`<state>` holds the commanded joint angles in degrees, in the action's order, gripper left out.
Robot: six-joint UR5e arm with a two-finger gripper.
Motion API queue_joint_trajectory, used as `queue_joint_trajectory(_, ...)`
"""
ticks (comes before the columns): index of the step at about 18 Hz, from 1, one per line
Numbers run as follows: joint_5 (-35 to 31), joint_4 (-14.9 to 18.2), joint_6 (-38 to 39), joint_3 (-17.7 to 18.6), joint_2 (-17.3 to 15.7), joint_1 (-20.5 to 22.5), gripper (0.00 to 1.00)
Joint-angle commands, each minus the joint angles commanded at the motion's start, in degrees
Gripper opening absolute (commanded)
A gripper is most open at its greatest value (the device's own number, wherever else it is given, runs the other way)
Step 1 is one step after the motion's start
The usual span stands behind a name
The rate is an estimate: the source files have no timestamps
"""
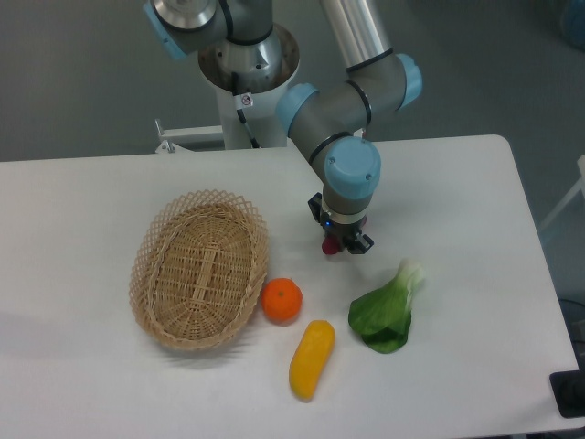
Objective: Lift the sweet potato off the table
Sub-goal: 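Lift the held sweet potato up and carry it back toward the bok choy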
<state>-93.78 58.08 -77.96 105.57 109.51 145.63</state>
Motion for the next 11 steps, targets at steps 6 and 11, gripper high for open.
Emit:
queue_joint_trajectory(6,0.2,4.6,1.6,-9.6,1.9,0.7,0.09)
queue_joint_trajectory(11,1.9,5.3,2.1,-17.3,5.6,3.9,0.09)
